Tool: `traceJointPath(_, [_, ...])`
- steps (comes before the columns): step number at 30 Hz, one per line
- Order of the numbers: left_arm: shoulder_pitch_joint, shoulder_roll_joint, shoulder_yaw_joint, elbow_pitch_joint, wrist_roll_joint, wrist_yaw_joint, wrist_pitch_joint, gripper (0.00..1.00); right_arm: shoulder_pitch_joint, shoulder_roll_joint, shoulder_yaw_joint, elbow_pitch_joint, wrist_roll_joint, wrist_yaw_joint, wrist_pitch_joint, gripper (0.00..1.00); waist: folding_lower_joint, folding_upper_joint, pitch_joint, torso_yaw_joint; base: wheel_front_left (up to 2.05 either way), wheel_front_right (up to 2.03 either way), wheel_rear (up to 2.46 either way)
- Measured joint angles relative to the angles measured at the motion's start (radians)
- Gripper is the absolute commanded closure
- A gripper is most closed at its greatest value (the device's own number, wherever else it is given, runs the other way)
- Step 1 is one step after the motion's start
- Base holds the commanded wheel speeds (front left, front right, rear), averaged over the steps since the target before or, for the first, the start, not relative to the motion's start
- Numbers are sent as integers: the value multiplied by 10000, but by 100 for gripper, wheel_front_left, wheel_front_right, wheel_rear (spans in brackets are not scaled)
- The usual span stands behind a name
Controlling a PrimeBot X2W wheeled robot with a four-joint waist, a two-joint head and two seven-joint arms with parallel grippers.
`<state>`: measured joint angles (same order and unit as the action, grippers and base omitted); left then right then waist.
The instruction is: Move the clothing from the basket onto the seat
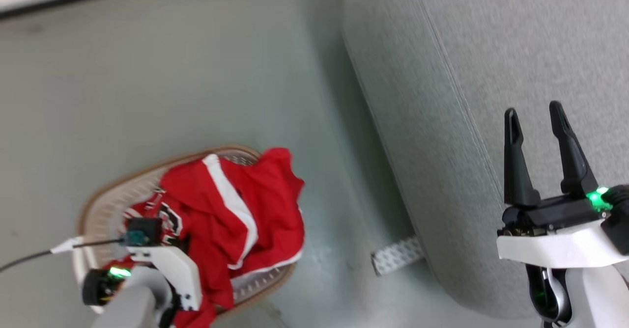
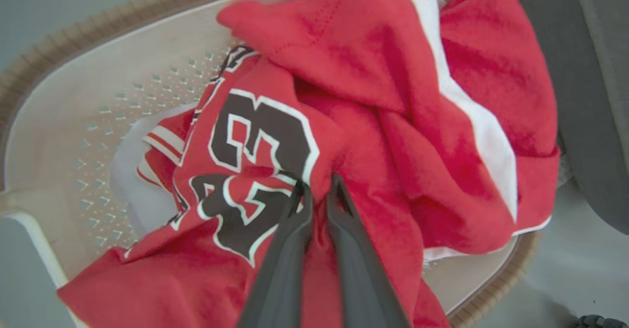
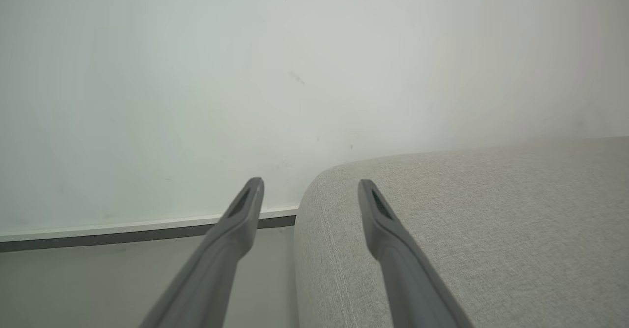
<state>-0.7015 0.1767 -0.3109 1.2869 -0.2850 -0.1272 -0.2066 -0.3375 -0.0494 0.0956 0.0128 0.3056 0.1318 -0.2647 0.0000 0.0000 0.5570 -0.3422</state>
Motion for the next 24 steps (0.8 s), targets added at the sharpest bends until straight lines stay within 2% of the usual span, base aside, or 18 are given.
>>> traceJointPath(7, [638, -779, -391, -451, -623, -15, -437, 100, 606, 4, -176, 439, -474, 0, 0, 0, 0, 0, -1342, 790, 0, 0, 0])
traceJointPath(10, [986, -940, -757, -830, -1011, -21, -502, 100, 894, 2, -201, 602, -694, 0, 0, 0, -1, 0, -1983, 1140, 0, 0, 0])
traceJointPath(17, [1628, -1076, -1582, -1854, -1841, -35, -554, 100, 1515, 2, -293, 901, -934, 0, 0, 0, -1, 0, -3449, 1909, 0, 0, 0])
traceJointPath(24, [2036, -932, -1835, -3183, -2253, -35, -564, 100, 2051, -8, -222, 1110, -901, 0, 0, 0, -3, 0, -4551, 2590, 0, 0, 0])
